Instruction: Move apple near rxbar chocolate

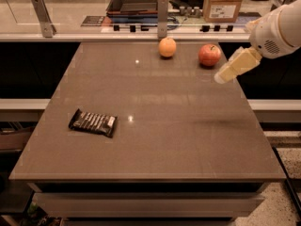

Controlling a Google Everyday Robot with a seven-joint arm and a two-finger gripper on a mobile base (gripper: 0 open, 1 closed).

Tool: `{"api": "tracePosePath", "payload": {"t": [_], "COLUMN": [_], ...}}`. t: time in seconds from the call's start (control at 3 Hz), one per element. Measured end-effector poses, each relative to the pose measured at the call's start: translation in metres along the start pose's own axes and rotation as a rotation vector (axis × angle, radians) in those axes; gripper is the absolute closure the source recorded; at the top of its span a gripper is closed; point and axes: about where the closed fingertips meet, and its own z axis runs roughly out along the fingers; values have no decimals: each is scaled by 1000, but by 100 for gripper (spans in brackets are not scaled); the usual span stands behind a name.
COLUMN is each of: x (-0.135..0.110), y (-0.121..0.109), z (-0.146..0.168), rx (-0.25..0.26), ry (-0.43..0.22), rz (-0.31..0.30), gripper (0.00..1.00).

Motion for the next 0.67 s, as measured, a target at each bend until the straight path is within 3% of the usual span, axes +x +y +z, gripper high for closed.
{"api": "tracePosePath", "payload": {"t": [0.67], "x": [-14], "y": [-59], "z": [60], "rx": [20], "ry": [-188], "rz": [144], "gripper": [0]}}
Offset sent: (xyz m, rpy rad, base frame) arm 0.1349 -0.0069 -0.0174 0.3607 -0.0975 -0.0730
